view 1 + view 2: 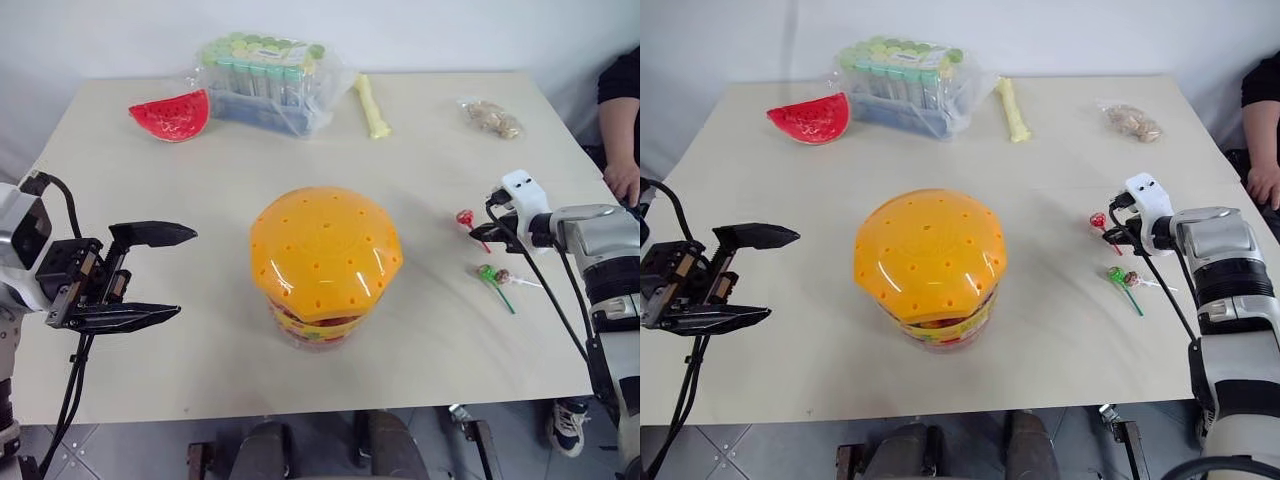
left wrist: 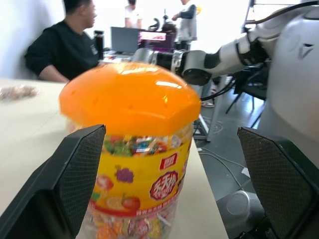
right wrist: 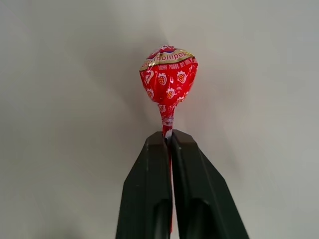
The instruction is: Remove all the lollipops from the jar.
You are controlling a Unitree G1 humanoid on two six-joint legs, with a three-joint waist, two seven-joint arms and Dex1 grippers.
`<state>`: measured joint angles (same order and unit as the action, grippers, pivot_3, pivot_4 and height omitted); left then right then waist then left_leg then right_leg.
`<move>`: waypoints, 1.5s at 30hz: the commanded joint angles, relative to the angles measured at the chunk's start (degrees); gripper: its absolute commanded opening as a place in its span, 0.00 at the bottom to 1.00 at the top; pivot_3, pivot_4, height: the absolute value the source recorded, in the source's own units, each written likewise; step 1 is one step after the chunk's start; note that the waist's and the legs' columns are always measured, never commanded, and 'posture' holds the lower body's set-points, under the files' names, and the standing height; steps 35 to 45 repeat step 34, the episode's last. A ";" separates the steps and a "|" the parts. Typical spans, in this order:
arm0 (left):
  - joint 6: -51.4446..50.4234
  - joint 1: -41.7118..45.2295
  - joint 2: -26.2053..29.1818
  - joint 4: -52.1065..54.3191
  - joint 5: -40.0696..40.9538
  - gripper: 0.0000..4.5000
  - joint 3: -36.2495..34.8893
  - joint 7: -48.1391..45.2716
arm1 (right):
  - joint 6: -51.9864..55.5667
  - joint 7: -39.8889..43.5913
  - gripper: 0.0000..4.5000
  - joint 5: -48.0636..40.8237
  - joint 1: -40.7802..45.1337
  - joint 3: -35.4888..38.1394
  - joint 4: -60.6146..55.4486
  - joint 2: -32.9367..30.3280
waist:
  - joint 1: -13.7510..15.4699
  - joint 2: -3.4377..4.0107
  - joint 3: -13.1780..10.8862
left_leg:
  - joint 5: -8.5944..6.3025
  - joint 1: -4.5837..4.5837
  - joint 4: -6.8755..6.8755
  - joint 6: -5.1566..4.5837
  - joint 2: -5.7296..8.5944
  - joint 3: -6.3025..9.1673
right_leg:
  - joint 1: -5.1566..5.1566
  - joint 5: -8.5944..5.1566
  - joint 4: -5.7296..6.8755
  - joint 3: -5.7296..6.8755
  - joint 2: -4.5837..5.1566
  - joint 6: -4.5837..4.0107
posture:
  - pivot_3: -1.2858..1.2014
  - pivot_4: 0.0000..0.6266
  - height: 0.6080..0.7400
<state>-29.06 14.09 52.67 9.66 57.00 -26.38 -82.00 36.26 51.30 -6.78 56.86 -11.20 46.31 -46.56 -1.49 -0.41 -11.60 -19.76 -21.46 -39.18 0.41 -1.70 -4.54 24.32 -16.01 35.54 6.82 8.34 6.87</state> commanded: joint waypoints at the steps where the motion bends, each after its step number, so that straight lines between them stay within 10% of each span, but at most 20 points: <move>1: -0.33 -0.99 1.61 1.40 -2.31 1.00 -1.34 2.75 | -0.96 0.97 0.30 1.34 1.16 1.92 -0.09 -0.84 | -0.13 0.00 0.00 | 0.00 0.00 0.00 0.00 -0.01 0.00 | 0.00 0.00 0.00 0.00 0.00 0.00 | 0.52 0.24 1.00; 10: -5.22 -2.28 0.91 4.39 -3.83 1.00 -0.23 11.84 | 3.15 9.74 0.99 -6.37 -9.78 11.66 -22.70 -8.35 | 0.39 0.02 -0.01 | 0.00 -0.04 0.01 0.00 -0.01 -0.03 | 0.07 0.00 0.00 -0.08 0.00 0.01 | 0.52 0.24 1.00; 18: 0.12 -4.76 -0.42 3.71 -6.79 1.00 -1.84 9.35 | 3.42 20.39 0.99 -24.07 -30.94 28.87 -53.99 -10.82 | 1.39 0.00 0.00 | -0.02 0.04 0.01 0.02 -0.05 -0.11 | 0.09 0.01 0.05 -0.14 -0.07 0.01 | 0.52 0.24 1.00; 24: 2.67 -7.90 0.26 0.76 -9.56 1.00 -3.33 7.88 | -7.44 26.13 0.99 -23.90 -44.72 27.39 -60.88 -9.19 | 1.59 -0.02 0.01 | -0.05 0.13 0.00 -0.02 -0.02 -0.18 | 0.03 0.10 0.02 -0.28 -0.08 0.05 | 0.52 0.24 1.00; 45: 5.56 -18.46 -1.75 -4.41 -12.47 1.00 -8.22 7.40 | -17.73 18.46 0.99 -18.83 -48.27 22.62 -54.83 -0.64 | 1.34 -0.06 0.04 | -0.05 0.24 0.00 -0.02 -0.05 -0.36 | 0.06 0.12 0.05 -0.40 -0.10 0.01 | 0.52 0.24 1.00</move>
